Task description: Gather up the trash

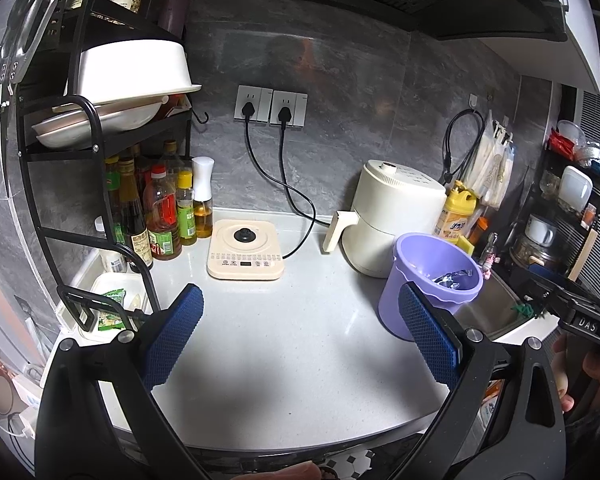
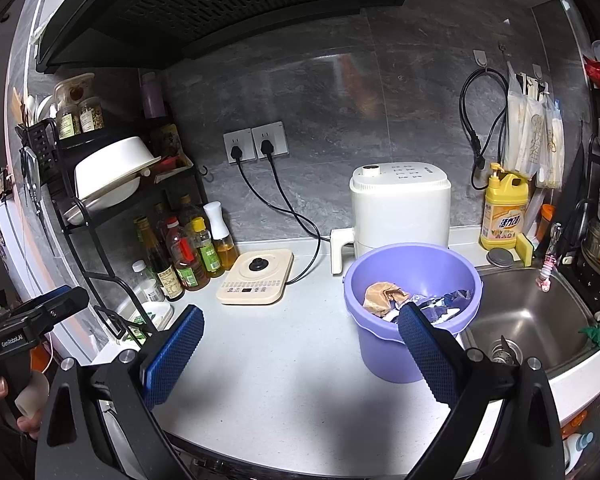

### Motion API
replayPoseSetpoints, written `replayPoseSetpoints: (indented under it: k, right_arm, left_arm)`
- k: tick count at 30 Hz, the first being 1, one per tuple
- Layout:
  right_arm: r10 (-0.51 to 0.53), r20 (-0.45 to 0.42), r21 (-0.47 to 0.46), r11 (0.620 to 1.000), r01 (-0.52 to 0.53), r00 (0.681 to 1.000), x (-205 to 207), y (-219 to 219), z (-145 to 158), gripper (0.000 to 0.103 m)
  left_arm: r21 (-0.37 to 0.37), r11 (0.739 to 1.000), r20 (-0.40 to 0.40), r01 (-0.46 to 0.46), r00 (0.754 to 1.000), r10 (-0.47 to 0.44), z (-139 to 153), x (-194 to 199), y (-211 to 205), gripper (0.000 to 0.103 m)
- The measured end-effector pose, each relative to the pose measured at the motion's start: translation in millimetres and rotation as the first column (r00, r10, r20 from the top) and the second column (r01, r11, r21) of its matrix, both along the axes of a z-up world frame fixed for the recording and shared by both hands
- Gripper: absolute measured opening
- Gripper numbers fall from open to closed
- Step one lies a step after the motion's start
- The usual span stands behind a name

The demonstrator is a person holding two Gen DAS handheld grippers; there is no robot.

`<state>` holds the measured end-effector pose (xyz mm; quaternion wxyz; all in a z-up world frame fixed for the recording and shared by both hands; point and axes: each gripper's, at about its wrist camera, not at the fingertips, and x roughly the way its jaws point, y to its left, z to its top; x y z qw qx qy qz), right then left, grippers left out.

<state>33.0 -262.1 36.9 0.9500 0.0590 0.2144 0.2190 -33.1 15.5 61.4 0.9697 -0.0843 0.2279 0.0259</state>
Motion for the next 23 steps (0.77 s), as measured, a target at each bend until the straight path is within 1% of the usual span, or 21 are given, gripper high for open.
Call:
replayPoseSetpoints:
  k: [6,8,11,14,18,20,23]
  right_arm:
    - [-0.008,-0.01,0.003,1.0,0.008,1.0,2,-5,1,0.095]
    - [-0.012,-0.011,0.005,1.0,0.012,1.0,5,-7,1,0.095]
    - [-0.017,-0.015,0.004,1.0,0.017,1.0,8,-9,0,0.095]
    - [-0.024,-0.023,-0.01,1.0,0.024,0.999,13,-11,-3,0.095]
    - [-0.043,-0.036,-0.006,0.999,0.043,0.998,22,-16,-5,0.095]
    - [-0.047,-0.038,-0.005,0.999,0.047,0.998,25,-17,-6,0.095]
    - [-0.04,-0.043,-0.018,0.999,0.039,0.998,33,-13,-8,0.095]
  left_arm:
    - [-0.001,1.0,-0.007,0.002,1.0,-0.002,2,7,-5,0.097]
    - [0.016,1.0,0.005,0.001,1.0,-0.001,2,9,-7,0.097]
    - [0.016,1.0,0.015,0.006,1.0,-0.006,1,14,-11,0.097]
    - [0.009,1.0,0.007,0.016,1.0,-0.017,-2,22,-14,0.097]
    - [-0.002,1.0,-0.007,0.031,1.0,-0.031,-6,33,-13,0.097]
    - [-0.019,0.999,-0.008,0.041,0.999,-0.041,-8,39,-11,0.097]
    - [-0.032,0.999,-0.012,0.034,0.999,-0.034,-12,47,-7,0.097]
